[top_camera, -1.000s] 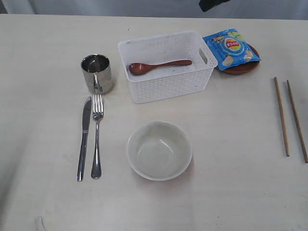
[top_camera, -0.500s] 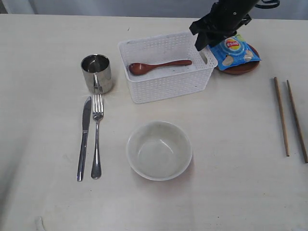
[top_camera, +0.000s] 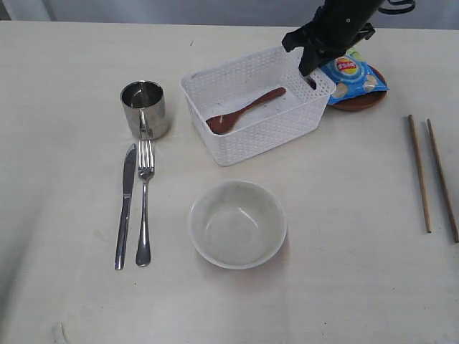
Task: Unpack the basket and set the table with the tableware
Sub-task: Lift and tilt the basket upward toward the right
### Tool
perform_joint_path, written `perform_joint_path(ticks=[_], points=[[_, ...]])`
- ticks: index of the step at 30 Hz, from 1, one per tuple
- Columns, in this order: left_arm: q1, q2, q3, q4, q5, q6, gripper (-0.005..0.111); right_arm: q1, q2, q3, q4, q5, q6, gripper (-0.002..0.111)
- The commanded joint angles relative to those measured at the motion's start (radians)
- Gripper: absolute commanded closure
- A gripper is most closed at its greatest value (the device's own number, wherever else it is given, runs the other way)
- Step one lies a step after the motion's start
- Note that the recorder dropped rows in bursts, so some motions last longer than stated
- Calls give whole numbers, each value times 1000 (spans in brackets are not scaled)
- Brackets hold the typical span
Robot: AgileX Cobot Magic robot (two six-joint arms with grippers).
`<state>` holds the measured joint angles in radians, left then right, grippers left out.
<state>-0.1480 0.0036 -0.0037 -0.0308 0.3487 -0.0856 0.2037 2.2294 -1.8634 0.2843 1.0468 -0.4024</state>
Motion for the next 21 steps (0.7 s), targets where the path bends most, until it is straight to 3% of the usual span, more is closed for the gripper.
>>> perform_joint_path(ticks=[1,13,21], points=[[-5,-4,4,1,-2,3,107,-2,-74,-44,-65,12,48,109],[-5,-4,4,1,-2,3,107,-1,-288,-55,-401,90,202,109],[-5,-4,4,1,-2,3,107,13,-378,-53,-496,174,306,109]])
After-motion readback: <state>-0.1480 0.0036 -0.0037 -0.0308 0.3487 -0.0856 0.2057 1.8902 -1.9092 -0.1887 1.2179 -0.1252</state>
